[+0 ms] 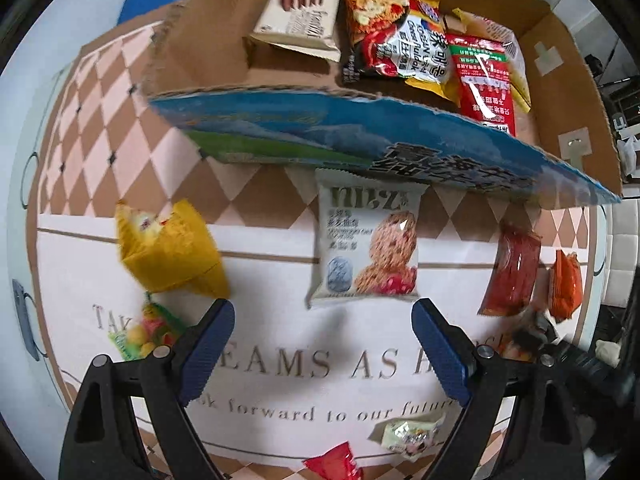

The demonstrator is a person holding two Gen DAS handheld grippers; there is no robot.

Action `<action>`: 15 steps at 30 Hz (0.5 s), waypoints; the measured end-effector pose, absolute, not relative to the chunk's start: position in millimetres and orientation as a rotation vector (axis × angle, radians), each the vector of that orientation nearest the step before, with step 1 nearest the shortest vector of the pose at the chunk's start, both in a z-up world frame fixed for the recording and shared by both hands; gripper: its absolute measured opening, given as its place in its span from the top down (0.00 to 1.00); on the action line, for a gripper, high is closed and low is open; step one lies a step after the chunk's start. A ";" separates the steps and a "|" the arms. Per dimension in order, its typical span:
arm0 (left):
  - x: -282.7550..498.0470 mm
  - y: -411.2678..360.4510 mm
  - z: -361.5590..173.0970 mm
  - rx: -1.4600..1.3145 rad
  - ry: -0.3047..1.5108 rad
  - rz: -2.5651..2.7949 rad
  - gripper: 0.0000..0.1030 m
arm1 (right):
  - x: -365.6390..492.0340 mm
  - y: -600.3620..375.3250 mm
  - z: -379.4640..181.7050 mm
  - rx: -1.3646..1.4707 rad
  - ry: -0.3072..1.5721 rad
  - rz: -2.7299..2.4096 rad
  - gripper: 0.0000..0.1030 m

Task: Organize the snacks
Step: 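Grasp the nitz cookie packet with left tool while right tool grasps panda-print bag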

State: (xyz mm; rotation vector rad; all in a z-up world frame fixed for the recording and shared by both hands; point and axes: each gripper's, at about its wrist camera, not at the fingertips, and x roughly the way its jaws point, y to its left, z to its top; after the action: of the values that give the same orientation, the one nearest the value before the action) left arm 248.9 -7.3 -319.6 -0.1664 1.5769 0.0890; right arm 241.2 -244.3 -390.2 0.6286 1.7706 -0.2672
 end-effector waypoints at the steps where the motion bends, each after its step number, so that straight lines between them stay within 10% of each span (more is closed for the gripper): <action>1: 252.8 -9.7 -323.5 -0.164 1.585 0.085 0.12 | 240.2 -242.9 -391.6 0.609 1.775 -0.247 0.51; 15: 282.0 -47.6 -369.7 -0.069 1.642 0.028 0.12 | 248.2 -208.4 -389.0 0.213 1.864 -0.043 0.51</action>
State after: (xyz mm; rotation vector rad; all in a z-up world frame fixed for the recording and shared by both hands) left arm 282.0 -47.6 -369.7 -0.0695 1.6418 0.0275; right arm 248.2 -208.4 -389.0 0.2125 1.8639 -0.0427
